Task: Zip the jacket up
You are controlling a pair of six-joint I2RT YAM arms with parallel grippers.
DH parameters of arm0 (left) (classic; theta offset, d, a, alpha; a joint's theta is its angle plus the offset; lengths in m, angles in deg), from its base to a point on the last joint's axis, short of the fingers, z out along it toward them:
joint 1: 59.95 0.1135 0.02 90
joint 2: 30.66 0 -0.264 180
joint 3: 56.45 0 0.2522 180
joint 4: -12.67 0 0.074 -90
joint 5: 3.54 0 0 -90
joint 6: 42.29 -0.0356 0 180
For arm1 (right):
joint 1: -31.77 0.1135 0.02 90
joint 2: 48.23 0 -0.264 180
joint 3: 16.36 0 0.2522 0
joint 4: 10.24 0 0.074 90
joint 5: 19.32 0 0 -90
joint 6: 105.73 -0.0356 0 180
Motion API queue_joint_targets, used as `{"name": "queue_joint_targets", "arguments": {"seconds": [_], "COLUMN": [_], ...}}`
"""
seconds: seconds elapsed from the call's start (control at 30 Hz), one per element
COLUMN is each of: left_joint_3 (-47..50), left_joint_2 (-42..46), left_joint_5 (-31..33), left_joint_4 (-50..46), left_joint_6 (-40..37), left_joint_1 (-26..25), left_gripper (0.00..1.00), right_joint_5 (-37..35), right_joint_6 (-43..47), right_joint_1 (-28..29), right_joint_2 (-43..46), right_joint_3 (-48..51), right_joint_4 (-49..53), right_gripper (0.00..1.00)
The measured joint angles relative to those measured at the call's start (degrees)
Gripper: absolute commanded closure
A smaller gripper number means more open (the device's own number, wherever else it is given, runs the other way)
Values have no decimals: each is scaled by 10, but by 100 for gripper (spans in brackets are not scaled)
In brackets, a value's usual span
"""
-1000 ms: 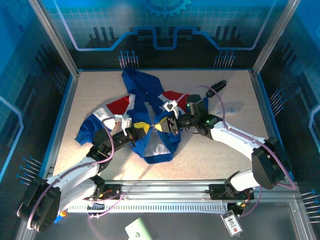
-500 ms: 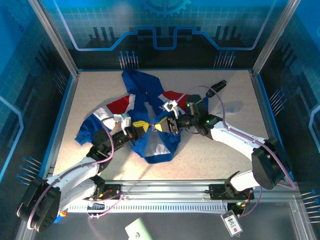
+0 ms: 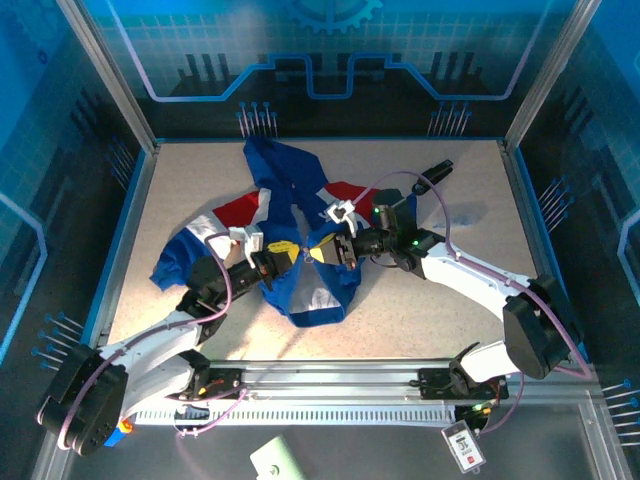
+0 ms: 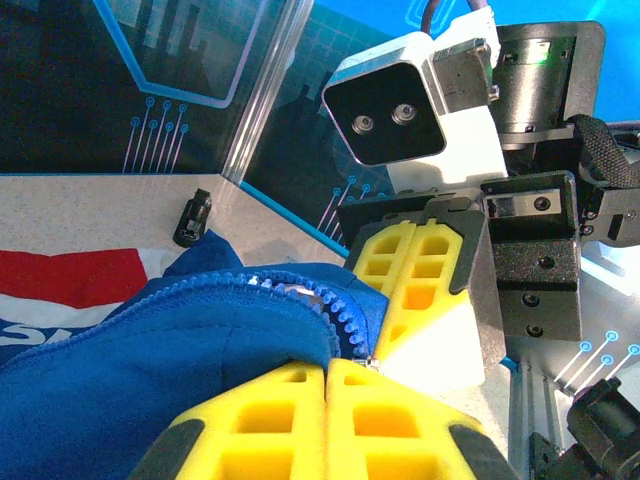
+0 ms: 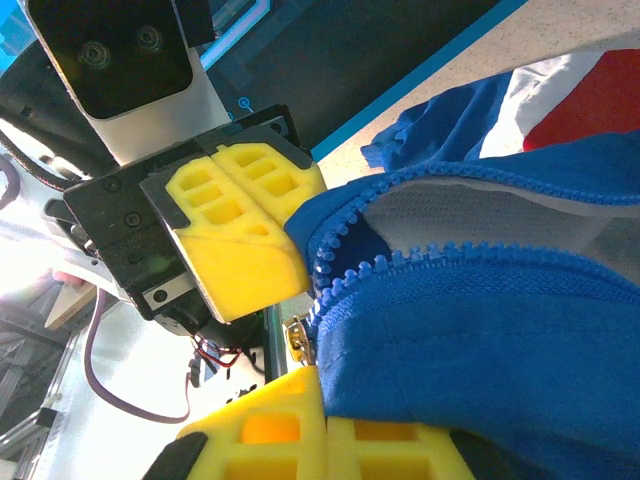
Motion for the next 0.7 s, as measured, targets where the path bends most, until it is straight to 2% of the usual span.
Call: {"name": "queue_joint_targets", "arguments": {"seconds": [0.7], "left_joint_3": [0], "left_joint_2": [1], "left_joint_5": [0], "left_joint_4": [12], "left_joint_6": [4], "left_joint_1": [-7], "left_gripper": [100], "right_joint_5": [-2], "right_joint_6": [0], "right_joint_1": [0], "right_joint_2": [0], "right_joint_3": [0], "right_joint_4": [-2], "right_gripper": [100]}}
